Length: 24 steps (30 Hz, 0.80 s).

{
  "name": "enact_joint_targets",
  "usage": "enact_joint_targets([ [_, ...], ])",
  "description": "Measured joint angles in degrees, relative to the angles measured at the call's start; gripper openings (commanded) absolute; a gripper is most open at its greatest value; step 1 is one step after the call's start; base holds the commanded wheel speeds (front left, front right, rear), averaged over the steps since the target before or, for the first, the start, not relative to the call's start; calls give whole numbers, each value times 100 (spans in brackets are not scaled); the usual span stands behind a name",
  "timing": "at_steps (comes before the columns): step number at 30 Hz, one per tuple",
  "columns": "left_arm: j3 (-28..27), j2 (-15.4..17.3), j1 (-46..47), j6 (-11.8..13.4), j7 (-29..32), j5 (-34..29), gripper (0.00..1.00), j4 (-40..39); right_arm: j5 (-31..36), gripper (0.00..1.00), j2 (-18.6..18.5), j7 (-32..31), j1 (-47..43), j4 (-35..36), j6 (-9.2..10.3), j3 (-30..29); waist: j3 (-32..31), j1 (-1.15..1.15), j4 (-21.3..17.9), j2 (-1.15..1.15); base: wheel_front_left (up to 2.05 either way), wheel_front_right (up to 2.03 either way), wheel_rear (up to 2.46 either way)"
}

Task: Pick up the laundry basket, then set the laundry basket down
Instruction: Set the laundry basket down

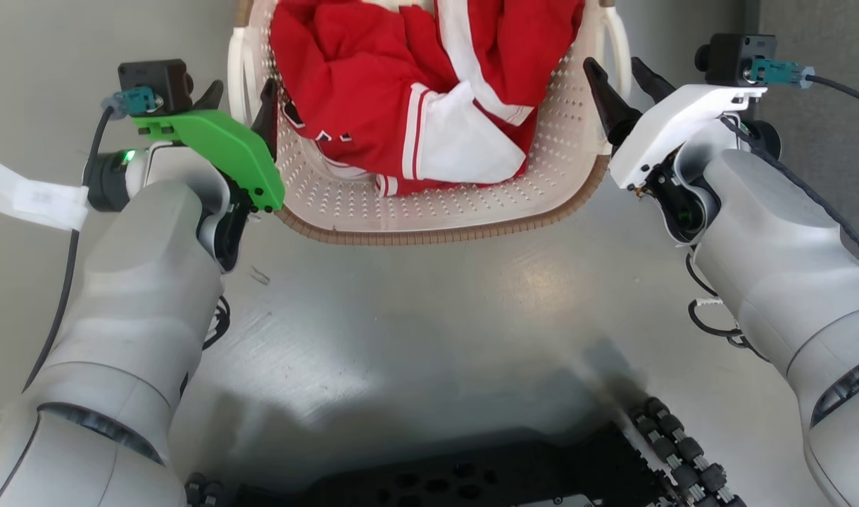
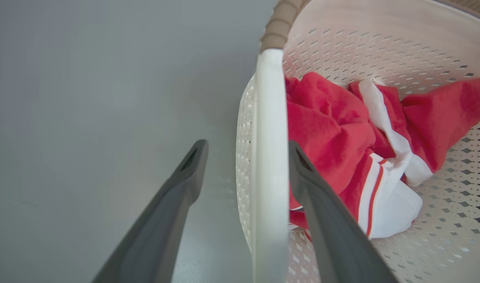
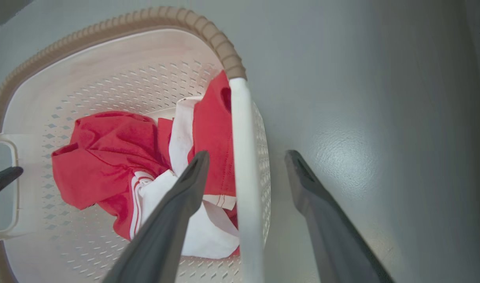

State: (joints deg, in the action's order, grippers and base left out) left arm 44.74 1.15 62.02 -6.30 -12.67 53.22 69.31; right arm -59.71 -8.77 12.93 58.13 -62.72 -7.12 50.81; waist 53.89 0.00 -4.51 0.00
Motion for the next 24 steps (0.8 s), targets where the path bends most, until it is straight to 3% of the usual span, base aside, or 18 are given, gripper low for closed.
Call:
enact_joint_targets([
  [24,-11,49,-824,-75,-158,-3,100,-140,-76,100,-87,124,-687,349,0,-54,-1562,0,-80,0,0,0,0],
])
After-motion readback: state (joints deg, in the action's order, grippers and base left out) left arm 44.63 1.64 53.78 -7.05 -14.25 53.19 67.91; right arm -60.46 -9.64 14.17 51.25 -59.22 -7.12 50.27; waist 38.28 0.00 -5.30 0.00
